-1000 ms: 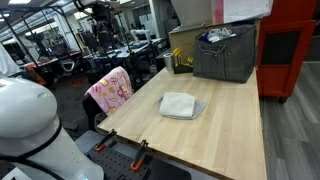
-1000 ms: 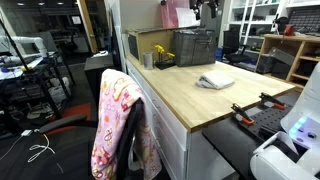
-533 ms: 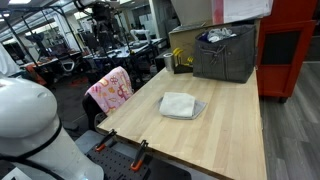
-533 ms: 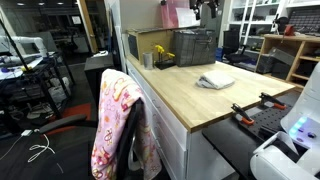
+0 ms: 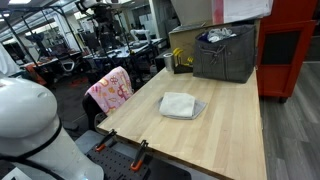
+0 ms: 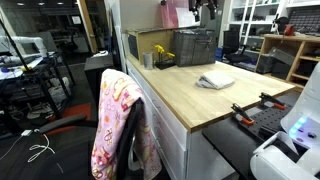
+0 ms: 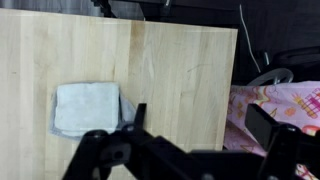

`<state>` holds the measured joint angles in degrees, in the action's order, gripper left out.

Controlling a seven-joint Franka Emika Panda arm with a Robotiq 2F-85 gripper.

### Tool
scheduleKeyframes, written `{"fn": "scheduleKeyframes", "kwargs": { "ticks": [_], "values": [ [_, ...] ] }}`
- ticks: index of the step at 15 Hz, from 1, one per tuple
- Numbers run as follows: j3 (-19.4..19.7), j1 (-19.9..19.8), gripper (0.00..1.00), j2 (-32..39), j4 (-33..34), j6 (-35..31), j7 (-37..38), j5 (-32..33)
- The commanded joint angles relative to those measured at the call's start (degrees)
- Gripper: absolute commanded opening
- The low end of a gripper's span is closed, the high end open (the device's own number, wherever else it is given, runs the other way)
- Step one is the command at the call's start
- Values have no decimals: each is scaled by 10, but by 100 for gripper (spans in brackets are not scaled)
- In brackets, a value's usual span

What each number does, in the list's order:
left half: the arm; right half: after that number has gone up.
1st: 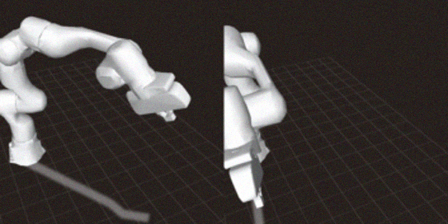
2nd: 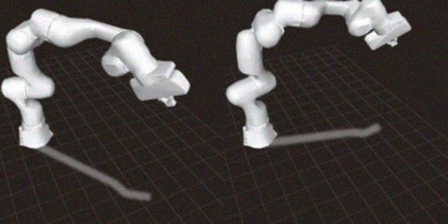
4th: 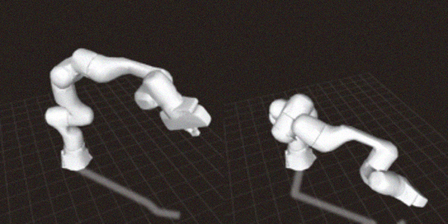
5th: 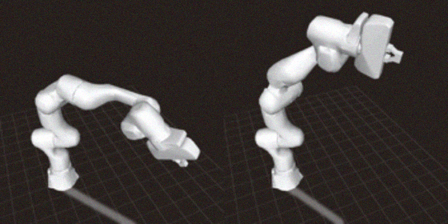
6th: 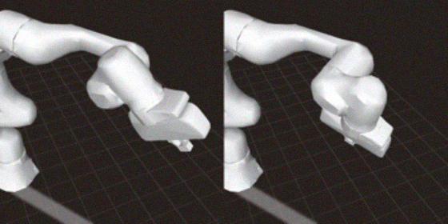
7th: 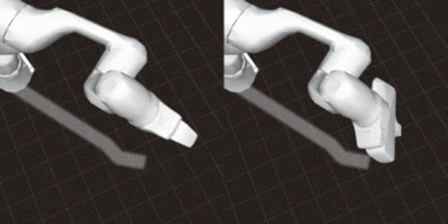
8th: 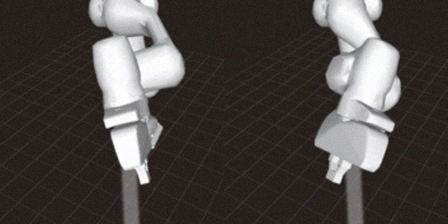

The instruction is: Put the white towel on the backrest of the jersey

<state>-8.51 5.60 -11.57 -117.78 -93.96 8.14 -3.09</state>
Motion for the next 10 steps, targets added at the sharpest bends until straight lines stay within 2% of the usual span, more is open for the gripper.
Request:
{"fn": "scheduleKeyframes", "kwargs": {
  "ticks": [1,10],
  "values": [
    [5,-2,100,32,1,-42,5,9],
    [38,-17,100,134,-47,-193,13,61]
  ]
}}
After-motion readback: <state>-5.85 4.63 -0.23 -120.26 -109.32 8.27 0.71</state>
